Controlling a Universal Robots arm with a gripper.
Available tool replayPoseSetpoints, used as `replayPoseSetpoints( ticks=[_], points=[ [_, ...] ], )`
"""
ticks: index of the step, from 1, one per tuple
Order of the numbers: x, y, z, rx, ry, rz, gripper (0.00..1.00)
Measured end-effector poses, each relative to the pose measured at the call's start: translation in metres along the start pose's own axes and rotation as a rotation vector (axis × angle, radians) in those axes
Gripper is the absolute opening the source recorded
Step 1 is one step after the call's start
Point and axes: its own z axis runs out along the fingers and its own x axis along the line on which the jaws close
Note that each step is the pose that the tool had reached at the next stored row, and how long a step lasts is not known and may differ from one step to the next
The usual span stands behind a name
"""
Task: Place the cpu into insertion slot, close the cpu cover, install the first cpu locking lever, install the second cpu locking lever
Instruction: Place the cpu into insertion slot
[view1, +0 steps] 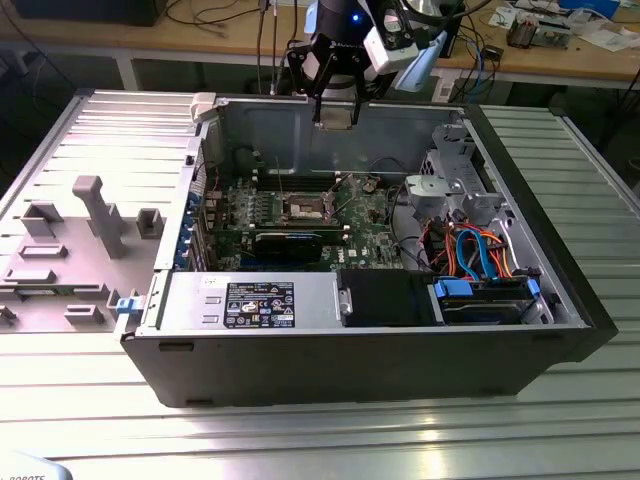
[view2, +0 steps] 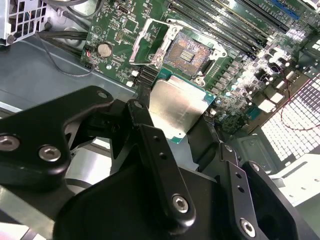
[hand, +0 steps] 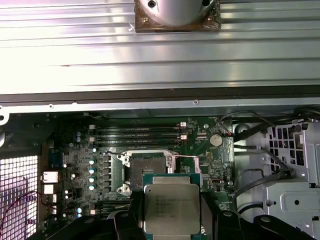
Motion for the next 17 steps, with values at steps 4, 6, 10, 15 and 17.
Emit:
replayPoseSetpoints(
  ticks=[4, 6, 10, 15, 17],
  points=[
    [0.0, 0.0, 0.0001, -0.0003, -0.0018, 0.02, 0.54],
    [0.0, 0.0, 0.0001, -0.0006, -0.003, 0.033, 0.54],
    [0.0001, -0.0001, 0.0001, -0.0006, -0.0031, 0.034, 0.54],
    [0.0002, -0.0001, 0.0001, -0.0007, -0.003, 0.034, 0.54],
    [0.0002, -0.0001, 0.0001, -0.0006, -0.003, 0.034, 0.54]
  ],
)
